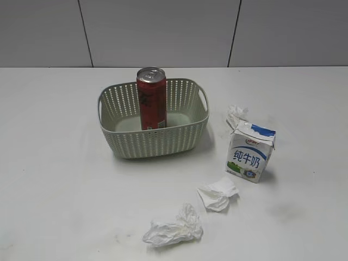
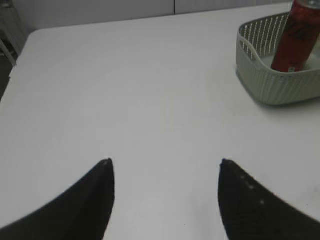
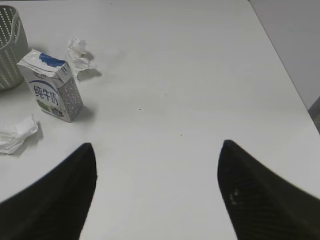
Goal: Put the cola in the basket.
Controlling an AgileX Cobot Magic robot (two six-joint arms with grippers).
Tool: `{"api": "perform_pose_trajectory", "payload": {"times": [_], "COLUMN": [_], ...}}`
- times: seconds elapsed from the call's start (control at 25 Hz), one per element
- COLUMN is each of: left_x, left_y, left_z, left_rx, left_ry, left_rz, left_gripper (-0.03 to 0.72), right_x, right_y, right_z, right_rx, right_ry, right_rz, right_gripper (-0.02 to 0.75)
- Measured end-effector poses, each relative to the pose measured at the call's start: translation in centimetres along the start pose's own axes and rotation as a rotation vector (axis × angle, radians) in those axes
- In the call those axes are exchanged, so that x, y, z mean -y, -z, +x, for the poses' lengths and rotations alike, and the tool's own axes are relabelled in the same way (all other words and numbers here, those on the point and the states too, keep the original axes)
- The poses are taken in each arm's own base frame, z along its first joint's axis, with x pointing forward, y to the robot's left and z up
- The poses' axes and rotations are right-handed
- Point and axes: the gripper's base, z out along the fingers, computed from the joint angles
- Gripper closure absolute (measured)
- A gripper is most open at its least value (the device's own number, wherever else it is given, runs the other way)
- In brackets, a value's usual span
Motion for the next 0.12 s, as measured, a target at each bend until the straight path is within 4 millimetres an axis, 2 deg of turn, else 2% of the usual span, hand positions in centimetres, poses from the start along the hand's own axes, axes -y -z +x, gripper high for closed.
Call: {"api": "perform_pose_trajectory", "payload": {"times": [0.12], "left_x": [0.17], "left_y": [0.71], "left_z": [0.37], "left_rx": [0.049], "left_ry": [-0.010], "left_rz": [-0.005], "left_gripper": [0.188], "right_x": [0.00], "right_y": [0.00], "right_z": [0.00], "right_rx": [0.000], "right_ry": [0.000], "right_rz": [0.000], "right_gripper": [0.167]}}
